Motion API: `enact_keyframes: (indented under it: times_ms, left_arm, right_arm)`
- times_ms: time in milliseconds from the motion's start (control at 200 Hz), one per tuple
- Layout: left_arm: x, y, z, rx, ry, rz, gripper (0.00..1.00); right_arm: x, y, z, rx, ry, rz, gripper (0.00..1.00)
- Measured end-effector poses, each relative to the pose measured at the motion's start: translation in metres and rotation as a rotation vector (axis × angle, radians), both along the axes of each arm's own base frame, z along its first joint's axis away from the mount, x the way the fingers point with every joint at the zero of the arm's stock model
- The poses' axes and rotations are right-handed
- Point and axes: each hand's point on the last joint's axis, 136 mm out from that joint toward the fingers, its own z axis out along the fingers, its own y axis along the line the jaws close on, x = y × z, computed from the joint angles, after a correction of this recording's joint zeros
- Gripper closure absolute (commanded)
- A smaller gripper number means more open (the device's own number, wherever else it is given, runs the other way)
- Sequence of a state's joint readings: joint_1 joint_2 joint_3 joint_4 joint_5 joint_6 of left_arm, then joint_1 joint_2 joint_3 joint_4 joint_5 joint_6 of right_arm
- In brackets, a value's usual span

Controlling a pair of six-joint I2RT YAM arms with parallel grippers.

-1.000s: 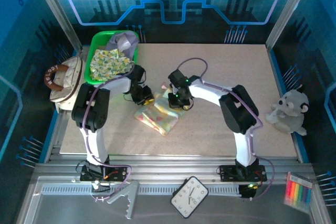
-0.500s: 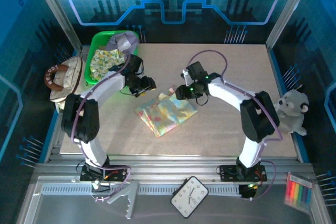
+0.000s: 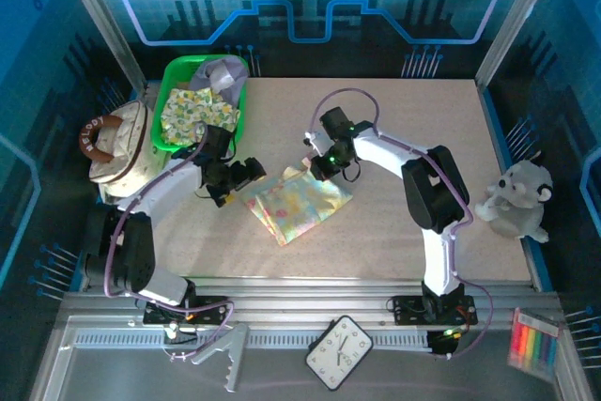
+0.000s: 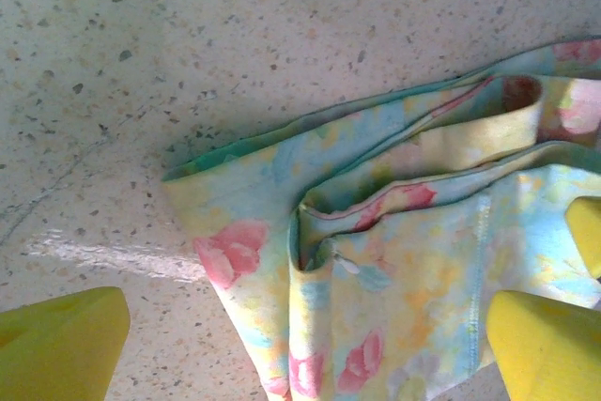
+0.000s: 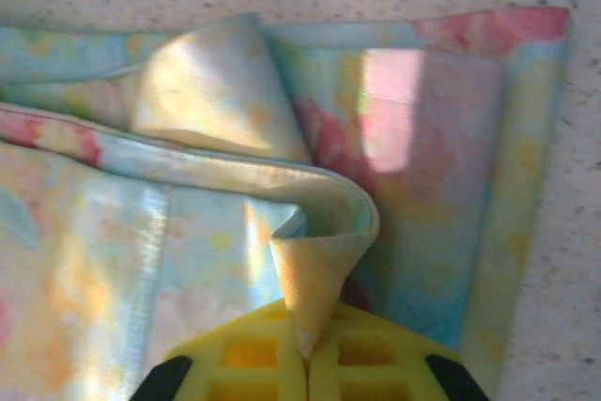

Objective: Fold and stack the skirts

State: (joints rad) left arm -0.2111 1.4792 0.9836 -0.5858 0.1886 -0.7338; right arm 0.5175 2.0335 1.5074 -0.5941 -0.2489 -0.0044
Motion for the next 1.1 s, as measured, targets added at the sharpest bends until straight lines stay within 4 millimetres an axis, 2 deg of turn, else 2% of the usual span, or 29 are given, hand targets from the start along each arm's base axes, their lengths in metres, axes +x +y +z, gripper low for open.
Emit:
enact_keyframes:
  times_ms: [240,340,460,565,685,815,870,990,1100]
  left_arm:
    - [0.006,-0.005,0.022,-0.023,-0.092,-0.06,0.01]
    - [0.009,-0.009,0.033,-0.035,-0.139,-0.095,0.01]
    - [0.014,-0.017,0.046,-0.078,-0.197,-0.136,0.01]
    - [0.018,-0.029,0.055,-0.131,-0.245,-0.186,0.01]
    - [0.02,-0.04,0.059,-0.184,-0.277,-0.234,0.02]
    - [0.018,-0.053,0.05,-0.224,-0.263,-0.282,0.06]
    - [0.017,-0.06,0.044,-0.245,-0.25,-0.303,0.07]
    - [0.012,-0.074,0.026,-0.293,-0.226,-0.325,0.08]
    - [0.005,-0.072,-0.001,-0.288,-0.159,-0.275,0.08]
  right_arm:
    - [-0.011,0.024,0.05,0.108,-0.071,0.078,1.0]
    - [-0.009,0.034,0.068,0.168,-0.093,0.103,1.0]
    - [-0.001,0.05,0.079,0.235,-0.1,0.139,1.0]
    - [0.015,0.066,0.067,0.261,-0.089,0.159,1.0]
    - [0.038,0.083,0.027,0.248,-0.025,0.174,1.0]
    - [0.035,0.084,-0.011,0.215,0.064,0.175,1.0]
    - [0.032,0.083,-0.015,0.21,0.088,0.174,1.0]
    - [0.035,0.085,-0.009,0.221,0.087,0.163,1.0]
    - [0.036,0.076,-0.012,0.197,0.094,0.089,1.0]
